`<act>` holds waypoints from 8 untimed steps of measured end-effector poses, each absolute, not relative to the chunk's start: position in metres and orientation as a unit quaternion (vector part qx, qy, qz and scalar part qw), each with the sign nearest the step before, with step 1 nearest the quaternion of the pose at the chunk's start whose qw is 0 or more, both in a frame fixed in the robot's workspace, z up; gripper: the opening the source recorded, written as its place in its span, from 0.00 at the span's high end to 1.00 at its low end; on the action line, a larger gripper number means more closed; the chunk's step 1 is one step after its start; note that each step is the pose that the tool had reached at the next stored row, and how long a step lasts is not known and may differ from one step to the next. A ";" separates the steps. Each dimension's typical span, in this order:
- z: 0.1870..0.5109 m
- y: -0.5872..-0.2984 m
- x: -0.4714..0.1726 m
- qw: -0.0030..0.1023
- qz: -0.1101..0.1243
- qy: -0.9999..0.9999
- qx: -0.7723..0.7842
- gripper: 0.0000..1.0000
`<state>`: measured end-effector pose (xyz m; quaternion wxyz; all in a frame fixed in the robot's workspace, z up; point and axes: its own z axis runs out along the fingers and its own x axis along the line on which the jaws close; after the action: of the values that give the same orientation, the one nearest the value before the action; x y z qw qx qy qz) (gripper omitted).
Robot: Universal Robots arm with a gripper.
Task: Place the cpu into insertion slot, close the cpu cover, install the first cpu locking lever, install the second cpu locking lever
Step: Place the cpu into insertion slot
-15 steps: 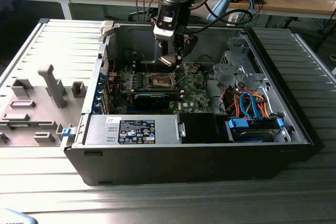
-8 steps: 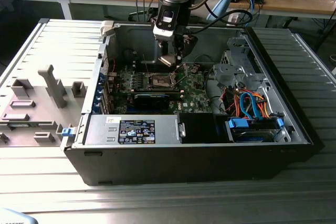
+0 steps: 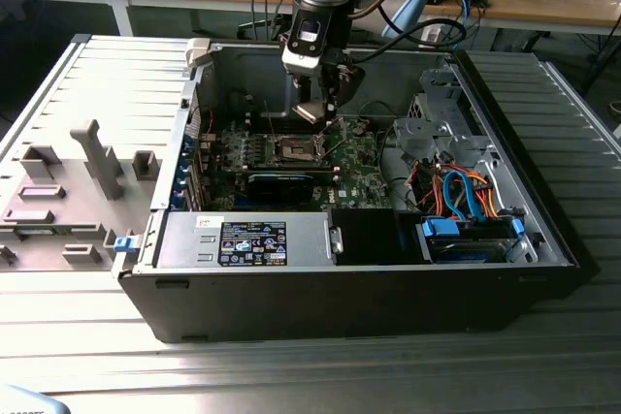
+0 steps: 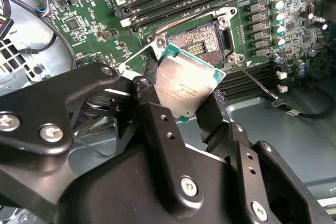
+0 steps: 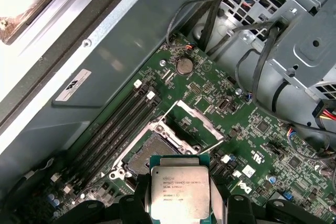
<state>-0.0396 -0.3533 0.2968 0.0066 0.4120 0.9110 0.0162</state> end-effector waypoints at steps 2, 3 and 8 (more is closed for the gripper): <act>0.297 -0.353 -0.040 0.007 0.016 0.910 0.413 0.46; 0.297 -0.353 -0.040 0.007 0.016 0.910 0.414 0.46; 0.296 -0.353 -0.040 0.007 0.016 0.909 0.416 0.46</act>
<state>-0.0396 -0.3533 0.2963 0.0068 0.4164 0.9090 0.0159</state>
